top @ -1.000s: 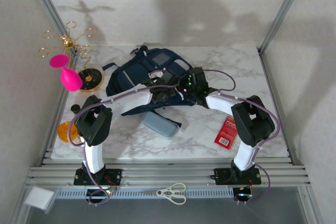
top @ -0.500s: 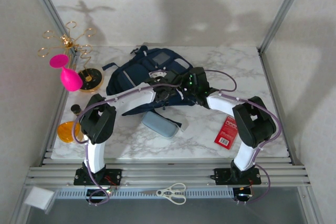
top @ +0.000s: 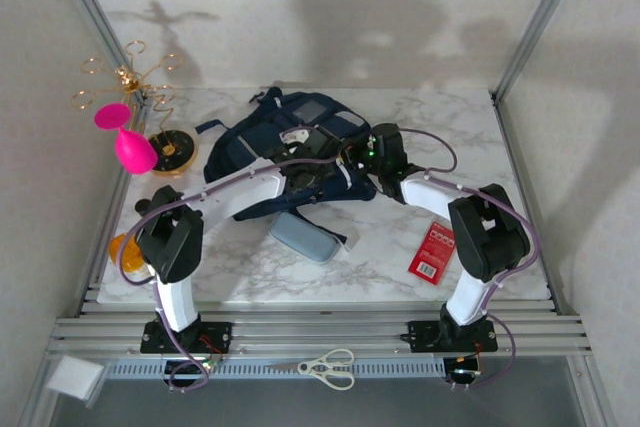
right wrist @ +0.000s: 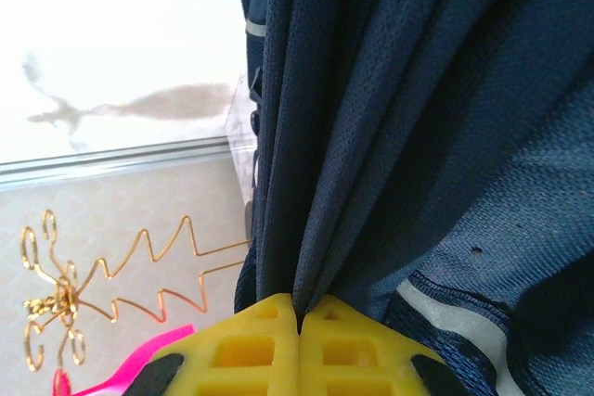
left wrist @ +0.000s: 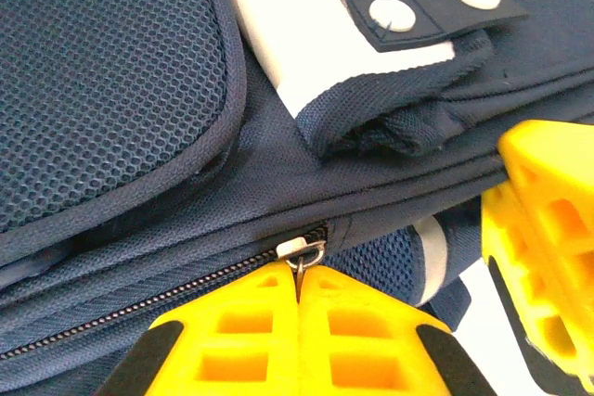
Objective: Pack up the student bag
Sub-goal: Unzip the student bag at the center of the table.
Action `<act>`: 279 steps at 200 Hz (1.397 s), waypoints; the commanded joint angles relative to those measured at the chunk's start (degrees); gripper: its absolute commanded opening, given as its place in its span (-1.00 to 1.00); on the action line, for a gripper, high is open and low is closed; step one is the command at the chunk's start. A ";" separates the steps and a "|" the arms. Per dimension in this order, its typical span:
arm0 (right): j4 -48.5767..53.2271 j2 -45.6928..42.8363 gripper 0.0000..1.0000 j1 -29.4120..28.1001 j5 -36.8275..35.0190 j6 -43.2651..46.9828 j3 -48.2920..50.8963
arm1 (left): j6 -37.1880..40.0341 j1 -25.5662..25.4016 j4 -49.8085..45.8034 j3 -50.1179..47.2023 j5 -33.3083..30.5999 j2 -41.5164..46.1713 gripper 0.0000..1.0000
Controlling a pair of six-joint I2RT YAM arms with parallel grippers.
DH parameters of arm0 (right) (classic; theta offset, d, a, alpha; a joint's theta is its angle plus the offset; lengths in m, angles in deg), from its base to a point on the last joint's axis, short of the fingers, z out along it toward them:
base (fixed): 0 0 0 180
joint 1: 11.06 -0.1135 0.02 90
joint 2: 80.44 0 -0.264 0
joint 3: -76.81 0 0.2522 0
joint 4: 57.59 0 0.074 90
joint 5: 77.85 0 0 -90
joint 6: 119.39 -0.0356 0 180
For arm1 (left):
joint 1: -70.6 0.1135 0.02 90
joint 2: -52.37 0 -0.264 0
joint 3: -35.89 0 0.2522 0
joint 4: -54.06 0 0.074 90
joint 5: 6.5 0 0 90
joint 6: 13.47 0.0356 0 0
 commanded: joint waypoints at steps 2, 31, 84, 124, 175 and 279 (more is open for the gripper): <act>-1.88 -1.50 -1.00 2.37 4.59 3.09 -2.64 | 4.34 1.02 -0.24 -0.12 1.73 3.54 -1.00; 0.31 -0.46 -1.00 5.83 7.34 4.37 -4.01 | 9.58 2.38 -3.42 -4.70 4.21 6.19 -1.00; 6.39 1.65 -1.00 9.36 8.86 9.14 -8.74 | 17.70 6.96 -3.42 -14.24 10.06 11.54 -1.00; 8.50 1.30 -0.66 6.80 8.74 11.46 -8.28 | 19.20 7.02 2.24 -14.34 17.61 10.50 -1.00; 12.31 -4.13 0.18 -0.62 4.35 9.68 -0.71 | 18.53 6.62 6.37 -14.17 18.72 8.83 -1.00; 7.82 2.50 -0.07 -10.26 -4.96 -3.28 -0.68 | 18.70 6.62 8.97 -17.19 18.89 10.74 -1.00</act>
